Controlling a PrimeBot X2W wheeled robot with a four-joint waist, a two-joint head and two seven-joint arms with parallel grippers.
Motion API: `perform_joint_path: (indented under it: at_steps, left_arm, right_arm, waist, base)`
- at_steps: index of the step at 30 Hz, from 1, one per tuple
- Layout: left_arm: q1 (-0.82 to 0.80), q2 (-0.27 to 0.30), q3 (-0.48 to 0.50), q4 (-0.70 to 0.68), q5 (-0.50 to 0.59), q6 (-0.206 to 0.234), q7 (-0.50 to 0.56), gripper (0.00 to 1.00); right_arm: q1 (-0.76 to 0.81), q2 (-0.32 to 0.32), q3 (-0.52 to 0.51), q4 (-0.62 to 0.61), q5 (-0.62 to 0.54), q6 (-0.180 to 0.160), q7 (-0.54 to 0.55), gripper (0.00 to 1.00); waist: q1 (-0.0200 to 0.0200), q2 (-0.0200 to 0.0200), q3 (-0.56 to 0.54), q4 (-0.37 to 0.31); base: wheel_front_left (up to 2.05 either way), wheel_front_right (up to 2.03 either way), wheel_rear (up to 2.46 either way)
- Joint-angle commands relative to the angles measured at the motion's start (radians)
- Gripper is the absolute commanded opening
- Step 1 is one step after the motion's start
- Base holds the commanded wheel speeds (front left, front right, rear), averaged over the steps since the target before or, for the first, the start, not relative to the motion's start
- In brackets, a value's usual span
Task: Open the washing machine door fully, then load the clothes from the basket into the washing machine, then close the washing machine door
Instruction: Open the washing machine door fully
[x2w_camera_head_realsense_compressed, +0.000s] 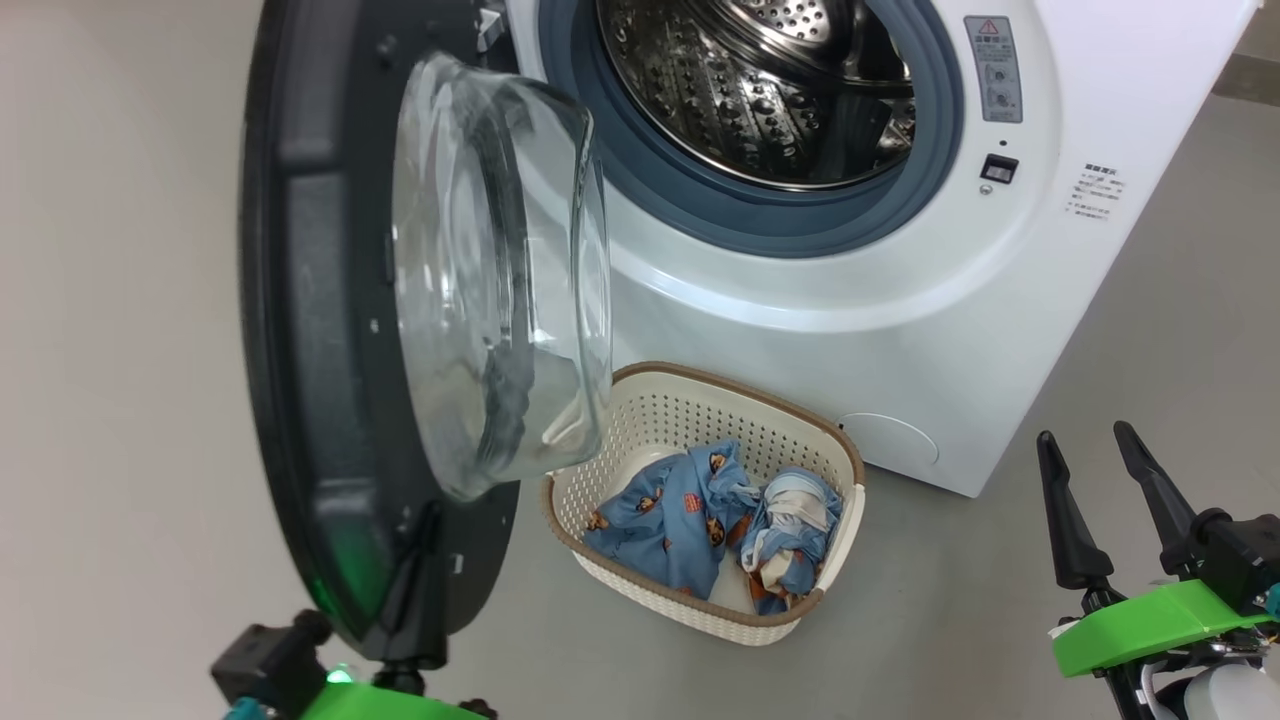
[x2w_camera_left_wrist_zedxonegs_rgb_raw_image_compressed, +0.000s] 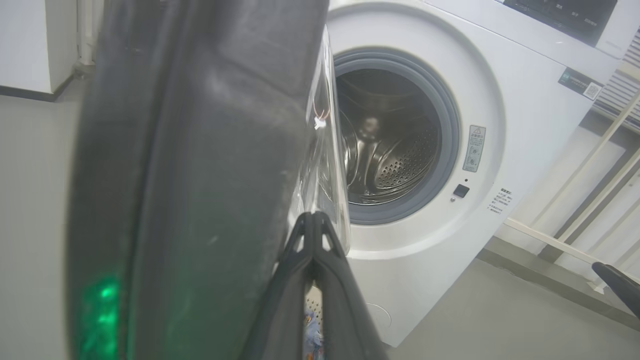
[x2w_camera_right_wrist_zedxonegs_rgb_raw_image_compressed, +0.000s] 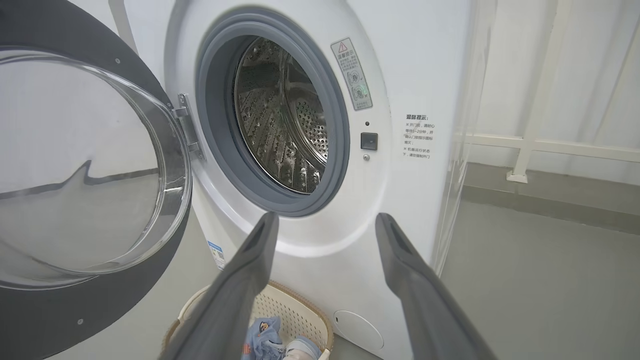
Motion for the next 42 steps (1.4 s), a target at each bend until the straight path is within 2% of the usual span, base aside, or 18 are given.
perform_joint_path:
  at_steps: [1, 11, 27, 34, 42]
  left_arm:
    - [-0.01, 0.028, 0.058, -0.028, -0.009, 0.016, -0.005, 0.0]
    - [-0.032, 0.093, 0.144, -0.002, -0.027, 0.044, -0.006, 0.0]
    - [-0.138, 0.176, 0.261, 0.141, -0.034, 0.046, -0.013, 0.0]
    - [-0.218, 0.189, 0.342, 0.231, -0.01, 0.034, -0.015, 0.0]
    - [-0.281, 0.175, 0.459, 0.295, 0.074, 0.008, -0.015, 0.0]
  right_arm:
    - [0.002, -0.013, 0.023, -0.027, -0.011, 0.005, -0.012, 1.0]
    - [0.018, -0.013, 0.026, -0.022, -0.003, 0.005, -0.012, 1.0]
    - [0.013, -0.029, 0.01, -0.025, -0.004, 0.005, -0.012, 1.0]
    - [-0.016, -0.049, 0.01, -0.023, -0.002, 0.005, -0.012, 1.0]
    - [-0.035, -0.073, 0.009, -0.026, -0.002, 0.005, -0.012, 1.0]
  waist:
    - [0.0, 0.0, -0.003, 0.005]
    - [0.0, 0.0, -0.008, 0.021]
    - [0.0, 0.0, 0.03, 0.03]
    - [0.0, 0.0, 0.072, 0.026]
    - [0.0, 0.0, 0.111, 0.016]
  base:
    - [0.0, 0.0, 0.0]
    - [0.0, 0.0, 0.0]
    - [0.0, 0.0, 0.0]
    - [0.0, 0.0, 0.0]
    - [0.0, 0.0, 0.0]
